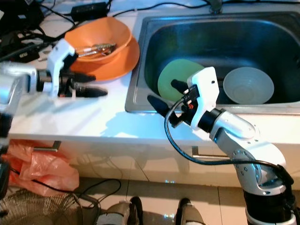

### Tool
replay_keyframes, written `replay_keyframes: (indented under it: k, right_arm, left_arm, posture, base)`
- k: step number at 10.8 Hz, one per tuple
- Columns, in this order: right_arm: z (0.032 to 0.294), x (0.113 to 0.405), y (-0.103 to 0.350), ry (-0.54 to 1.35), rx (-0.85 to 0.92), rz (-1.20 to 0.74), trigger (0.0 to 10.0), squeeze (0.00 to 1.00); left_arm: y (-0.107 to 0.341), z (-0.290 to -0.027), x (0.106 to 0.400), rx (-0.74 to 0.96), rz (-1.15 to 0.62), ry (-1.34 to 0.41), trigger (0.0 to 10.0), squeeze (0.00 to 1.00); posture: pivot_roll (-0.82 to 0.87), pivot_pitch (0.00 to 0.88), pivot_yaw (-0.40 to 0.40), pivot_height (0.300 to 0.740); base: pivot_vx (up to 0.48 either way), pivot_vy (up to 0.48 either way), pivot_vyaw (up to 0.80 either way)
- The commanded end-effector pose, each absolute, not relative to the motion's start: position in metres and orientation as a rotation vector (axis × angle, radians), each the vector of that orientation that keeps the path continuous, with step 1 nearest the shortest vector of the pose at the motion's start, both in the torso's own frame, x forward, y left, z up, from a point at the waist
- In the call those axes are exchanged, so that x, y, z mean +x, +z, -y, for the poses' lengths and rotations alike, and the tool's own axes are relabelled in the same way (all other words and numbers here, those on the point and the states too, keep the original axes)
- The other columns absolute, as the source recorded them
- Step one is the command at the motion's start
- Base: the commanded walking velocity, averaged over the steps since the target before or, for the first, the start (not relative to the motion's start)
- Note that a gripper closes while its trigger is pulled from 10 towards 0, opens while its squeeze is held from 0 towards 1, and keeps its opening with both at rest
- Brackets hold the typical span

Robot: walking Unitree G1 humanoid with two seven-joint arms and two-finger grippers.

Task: Kitchen organization

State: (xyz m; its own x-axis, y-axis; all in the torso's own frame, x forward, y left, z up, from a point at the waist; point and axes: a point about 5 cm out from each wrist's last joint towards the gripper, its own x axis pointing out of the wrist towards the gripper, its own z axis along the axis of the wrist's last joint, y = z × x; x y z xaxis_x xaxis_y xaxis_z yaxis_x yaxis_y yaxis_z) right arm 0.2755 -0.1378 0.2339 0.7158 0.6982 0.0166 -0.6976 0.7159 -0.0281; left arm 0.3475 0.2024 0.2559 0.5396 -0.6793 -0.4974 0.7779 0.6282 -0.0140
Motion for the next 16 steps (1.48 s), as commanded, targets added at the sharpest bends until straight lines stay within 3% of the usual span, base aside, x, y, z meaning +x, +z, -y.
replay_keyframes:
  k: [1, 5, 10, 16]
  right_arm:
    - [0.135, 0.274, 0.234, 0.794, -0.022, 0.036, 10.0, 0.0]
    - [0.135, 0.277, 0.234, 0.794, -0.026, 0.039, 10.0, 0.0]
    - [0.135, 0.28, 0.235, 0.792, -0.029, 0.05, 10.0, 0.0]
    - [0.133, 0.275, 0.234, 0.822, -0.045, 0.04, 10.0, 0.0]
  left_arm:
    - [0.255, -0.203, 0.34, 0.209, -0.52, -0.882, 10.0, 0.0]
    - [0.26, -0.196, 0.318, 0.246, -0.499, -0.904, 10.0, 0.0]
    - [0.287, -0.188, 0.343, 0.237, -0.262, -0.764, 10.0, 0.0]
    - [0.268, -0.183, 0.377, 0.151, -0.153, -0.681, 10.0, 0.0]
  posture:
    - [0.04, 0.181, 0.126, 0.74]
    - [0.05, 0.173, 0.124, 0.74]
    - [0.04, 0.167, 0.125, 0.74]
    - [0.0, 0.182, 0.137, 0.74]
  base:
    - [0.0, 0.0, 0.0]
    - [0.0, 0.0, 0.0]
    - [0.0, 0.0, 0.0]
    - [0.0, 0.0, 0.0]
